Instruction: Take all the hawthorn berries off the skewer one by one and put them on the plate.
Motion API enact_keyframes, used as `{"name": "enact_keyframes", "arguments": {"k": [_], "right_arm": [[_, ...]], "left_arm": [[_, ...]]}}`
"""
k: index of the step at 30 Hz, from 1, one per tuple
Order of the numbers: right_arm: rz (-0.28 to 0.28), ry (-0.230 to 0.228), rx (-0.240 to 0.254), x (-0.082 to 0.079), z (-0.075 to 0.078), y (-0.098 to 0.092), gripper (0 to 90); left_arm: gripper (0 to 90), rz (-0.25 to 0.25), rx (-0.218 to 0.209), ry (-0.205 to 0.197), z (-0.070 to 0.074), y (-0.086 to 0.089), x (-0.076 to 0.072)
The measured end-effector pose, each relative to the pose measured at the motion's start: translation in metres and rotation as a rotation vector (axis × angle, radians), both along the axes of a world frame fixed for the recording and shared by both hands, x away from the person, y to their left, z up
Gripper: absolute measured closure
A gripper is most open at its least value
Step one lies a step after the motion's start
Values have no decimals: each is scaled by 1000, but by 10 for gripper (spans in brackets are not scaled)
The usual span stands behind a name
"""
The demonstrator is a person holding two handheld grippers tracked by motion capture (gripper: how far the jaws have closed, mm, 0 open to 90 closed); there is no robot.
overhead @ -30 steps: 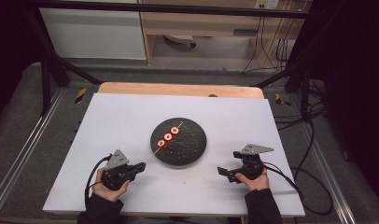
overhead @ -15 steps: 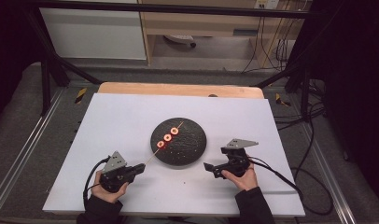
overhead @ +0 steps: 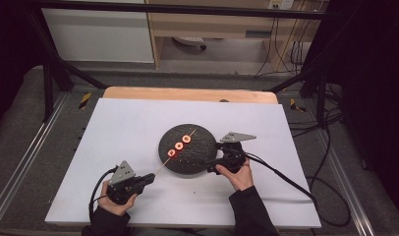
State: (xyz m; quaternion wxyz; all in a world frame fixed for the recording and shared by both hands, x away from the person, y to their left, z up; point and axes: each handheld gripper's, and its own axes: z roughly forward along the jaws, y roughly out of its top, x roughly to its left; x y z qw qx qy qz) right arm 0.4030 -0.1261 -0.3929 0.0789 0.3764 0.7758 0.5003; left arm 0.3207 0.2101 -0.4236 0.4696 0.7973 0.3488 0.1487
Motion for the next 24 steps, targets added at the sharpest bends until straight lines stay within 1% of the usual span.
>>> {"name": "enact_keyframes", "arguments": {"k": [2, 4, 7, 8, 11, 13, 15, 20, 23, 24], "right_arm": [[5, 0, 22, 5, 2, 4, 108], [4, 9, 56, 10, 2, 8, 154], [5, 21, 94, 17, 2, 11, 216], [7, 23, 108, 18, 2, 12, 224], [0, 30, 131, 24, 2, 15, 278], [-4, 49, 156, 26, 2, 16, 321], [-6, 56, 168, 28, 1, 16, 354], [-16, 76, 175, 32, -2, 16, 447], [-5, 92, 194, 34, -3, 17, 505], [-3, 93, 197, 34, -3, 17, 519]], "left_arm": [[879, -6, -1, -3, 0, -2, -1], [879, -10, 1, -3, 0, -3, -2], [879, -19, 2, -8, -1, -5, -4], [880, -22, 2, -11, -1, -6, -4], [880, -29, 5, -15, -1, -8, -5], [880, -36, 6, -19, -1, -10, -6], [879, -37, 5, -19, -1, -10, -6], [879, -46, 3, -23, -1, -13, -8], [879, -45, 7, -26, -1, -14, -8], [880, -46, 3, -25, -1, -13, -8]]}}
